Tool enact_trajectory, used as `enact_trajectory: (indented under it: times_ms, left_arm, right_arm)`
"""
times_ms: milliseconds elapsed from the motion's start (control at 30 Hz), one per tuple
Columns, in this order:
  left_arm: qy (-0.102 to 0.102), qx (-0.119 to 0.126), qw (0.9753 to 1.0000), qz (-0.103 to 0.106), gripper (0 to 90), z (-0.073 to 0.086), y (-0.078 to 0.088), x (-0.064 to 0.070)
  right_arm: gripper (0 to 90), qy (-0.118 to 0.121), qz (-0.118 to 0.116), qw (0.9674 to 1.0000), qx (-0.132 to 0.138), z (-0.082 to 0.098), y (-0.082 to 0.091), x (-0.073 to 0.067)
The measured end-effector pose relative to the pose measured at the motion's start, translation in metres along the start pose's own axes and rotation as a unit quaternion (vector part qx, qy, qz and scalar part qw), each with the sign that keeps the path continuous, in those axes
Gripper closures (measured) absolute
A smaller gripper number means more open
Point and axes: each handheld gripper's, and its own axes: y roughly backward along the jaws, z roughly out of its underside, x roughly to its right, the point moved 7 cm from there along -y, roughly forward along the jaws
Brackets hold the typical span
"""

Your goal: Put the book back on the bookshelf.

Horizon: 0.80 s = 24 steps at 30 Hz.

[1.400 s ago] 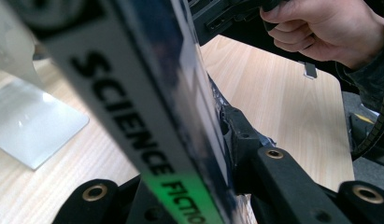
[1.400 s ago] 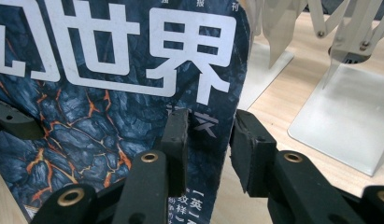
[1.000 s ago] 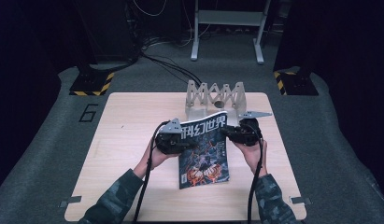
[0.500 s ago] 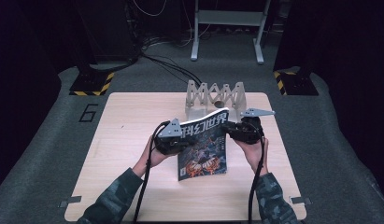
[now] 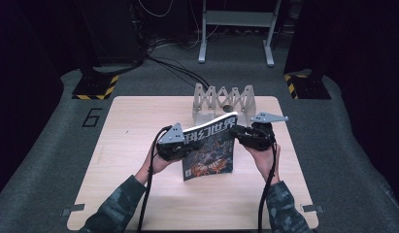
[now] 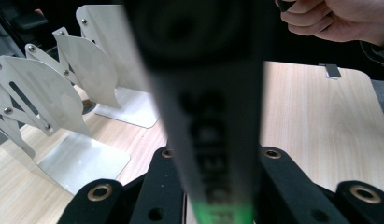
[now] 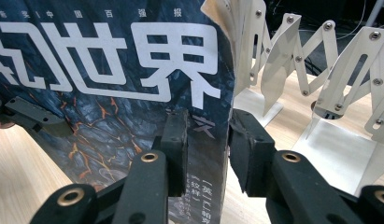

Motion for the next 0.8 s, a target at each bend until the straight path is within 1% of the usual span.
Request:
enact_trajectory:
  times_ms: [33, 67, 100, 133, 167, 200, 233, 267, 367, 400, 467, 500, 600, 700, 767, 800]
  left_arm:
    - [-0.002, 0.001, 1.0000, -0.001, 79.4, 0.000, 0.000, -0.001]
    - [0.000, -0.002, 1.0000, 0.006, 78.7, 0.000, 0.001, -0.001]
    - [0.004, 0.004, 1.0000, 0.006, 78.2, 0.000, 0.001, 0.000]
    - [0.006, 0.005, 0.9999, 0.014, 77.5, -0.001, 0.002, 0.000]
    - [0.012, 0.009, 0.9997, 0.020, 75.5, -0.002, 0.003, -0.001]
    - [0.015, 0.017, 0.9994, 0.025, 74.7, -0.004, 0.003, -0.001]
    - [0.020, 0.019, 0.9993, 0.026, 73.5, -0.005, 0.004, -0.001]
    - [0.020, 0.021, 0.9992, 0.026, 71.2, -0.007, 0.004, -0.001]
    - [0.024, 0.018, 0.9992, 0.028, 68.3, -0.013, 0.005, -0.001]
    - [0.024, 0.016, 0.9993, 0.024, 68.3, -0.015, 0.006, -0.002]
    - [0.038, 0.023, 0.9987, 0.025, 65.9, -0.020, 0.008, -0.003]
    - [0.039, 0.019, 0.9988, 0.024, 65.5, -0.022, 0.009, -0.005]
    - [0.051, 0.019, 0.9983, 0.022, 62.7, -0.028, 0.010, -0.007]
    - [0.057, 0.014, 0.9980, 0.023, 60.6, -0.035, 0.011, -0.010]
    - [0.058, 0.009, 0.9980, 0.025, 60.7, -0.040, 0.013, -0.012]
    - [0.057, 0.009, 0.9981, 0.020, 60.6, -0.042, 0.013, -0.013]
  right_arm:
    - [68.2, 0.003, 0.001, 1.0000, -0.001, 0.000, 0.000, -0.001]
    - [68.4, 0.005, 0.000, 1.0000, -0.001, -0.001, 0.001, -0.002]
    - [68.4, 0.003, 0.002, 1.0000, -0.002, 0.000, 0.001, -0.002]
    - [68.5, 0.006, 0.000, 1.0000, -0.002, 0.000, 0.001, -0.003]
    - [68.8, 0.003, -0.001, 1.0000, 0.000, 0.000, 0.002, -0.003]
    - [68.9, 0.003, -0.003, 1.0000, 0.001, 0.000, 0.002, -0.004]
    - [68.9, 0.006, -0.005, 1.0000, 0.002, 0.000, 0.003, -0.004]
    - [68.8, 0.007, -0.005, 1.0000, 0.004, -0.001, 0.003, -0.005]
    - [68.8, 0.010, -0.002, 0.9999, 0.002, -0.001, 0.004, -0.007]
    - [68.8, 0.010, -0.002, 0.9999, 0.001, -0.001, 0.004, -0.007]
    - [69.1, 0.009, -0.003, 1.0000, 0.002, -0.001, 0.004, -0.007]
    - [69.1, 0.008, -0.003, 1.0000, 0.002, -0.001, 0.004, -0.007]
    - [69.2, 0.008, -0.001, 1.0000, 0.002, -0.001, 0.003, -0.007]
    - [69.4, 0.007, -0.002, 1.0000, 0.001, -0.001, 0.002, -0.007]
    - [69.4, 0.008, 0.000, 1.0000, 0.001, -0.002, 0.001, -0.006]
    - [69.3, 0.007, 0.001, 1.0000, 0.001, -0.002, 0.001, -0.006]
